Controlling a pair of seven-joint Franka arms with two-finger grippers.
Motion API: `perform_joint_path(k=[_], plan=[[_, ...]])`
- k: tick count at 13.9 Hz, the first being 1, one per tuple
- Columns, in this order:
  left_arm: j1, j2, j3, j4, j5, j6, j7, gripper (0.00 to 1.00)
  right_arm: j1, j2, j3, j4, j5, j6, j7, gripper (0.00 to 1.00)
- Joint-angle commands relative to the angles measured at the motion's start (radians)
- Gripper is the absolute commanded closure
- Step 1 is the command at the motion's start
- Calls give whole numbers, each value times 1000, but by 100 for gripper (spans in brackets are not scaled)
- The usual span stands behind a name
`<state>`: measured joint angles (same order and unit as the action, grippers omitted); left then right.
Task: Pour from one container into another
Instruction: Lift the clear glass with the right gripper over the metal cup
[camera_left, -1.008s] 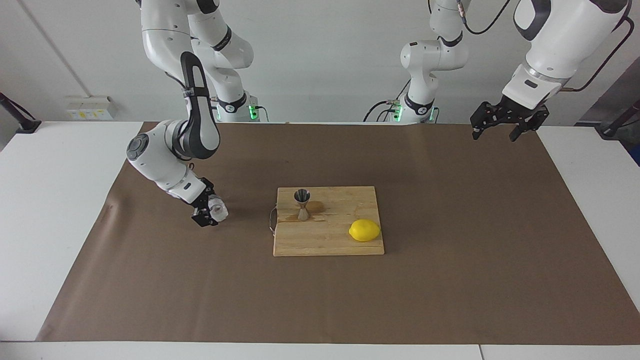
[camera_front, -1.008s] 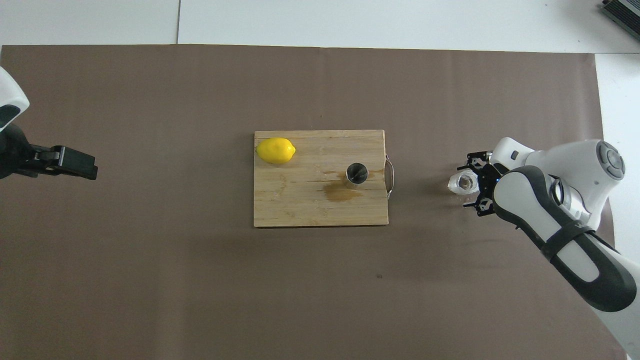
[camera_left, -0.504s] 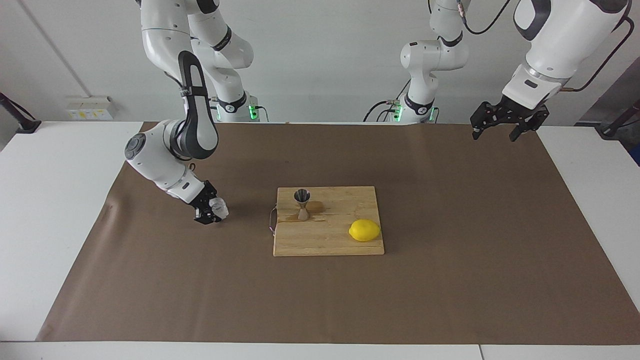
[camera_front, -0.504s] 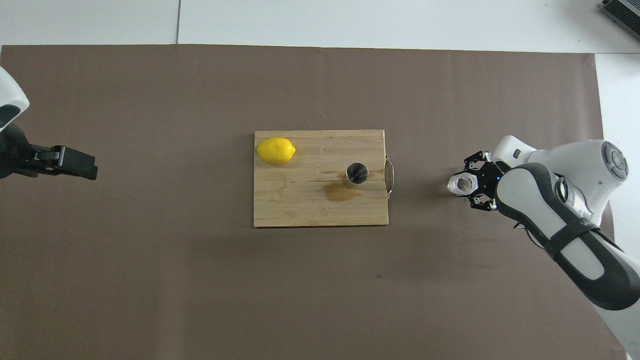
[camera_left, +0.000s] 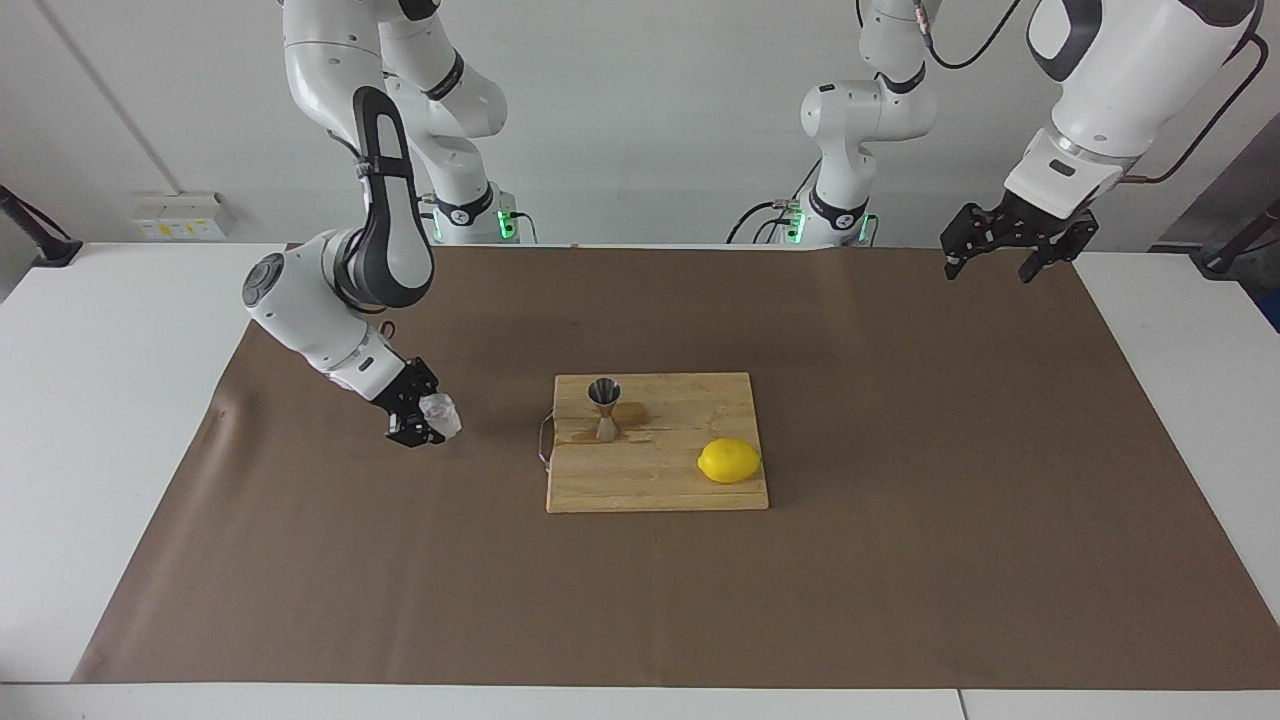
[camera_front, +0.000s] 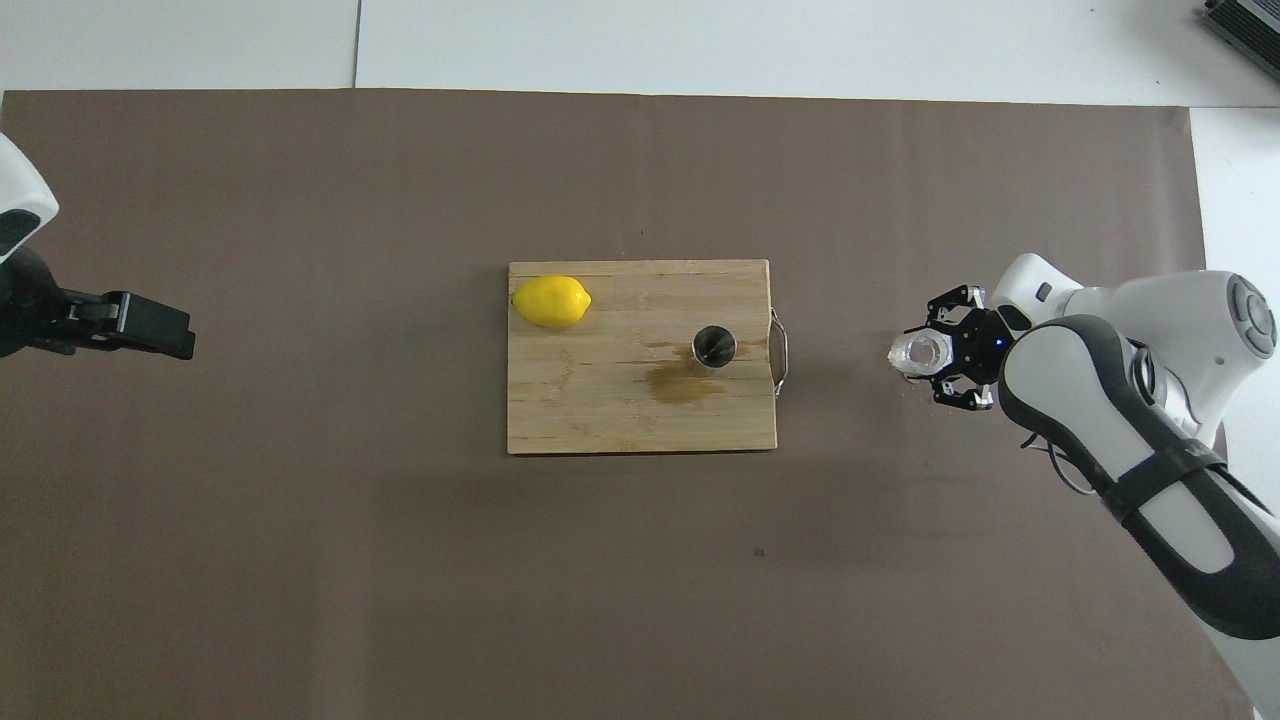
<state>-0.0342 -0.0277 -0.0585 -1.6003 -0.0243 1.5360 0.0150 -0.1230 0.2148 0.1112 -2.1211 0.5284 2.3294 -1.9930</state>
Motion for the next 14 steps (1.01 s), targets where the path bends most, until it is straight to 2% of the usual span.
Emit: perform_joint_path(k=[1, 8, 11, 14], plan=[[-10, -29, 11, -30, 0, 0, -7, 0, 25, -54, 18, 24, 2, -50, 106, 100], [-10, -29, 11, -30, 1, 0, -7, 0, 150, -60, 19, 167, -197, -150, 501, 100], [-10, -29, 11, -30, 1, 0, -7, 0, 219, -42, 19, 231, -361, -157, 727, 100], [-10, -29, 11, -30, 0, 0, -7, 0, 278, -40, 19, 237, -392, -159, 856, 100]])
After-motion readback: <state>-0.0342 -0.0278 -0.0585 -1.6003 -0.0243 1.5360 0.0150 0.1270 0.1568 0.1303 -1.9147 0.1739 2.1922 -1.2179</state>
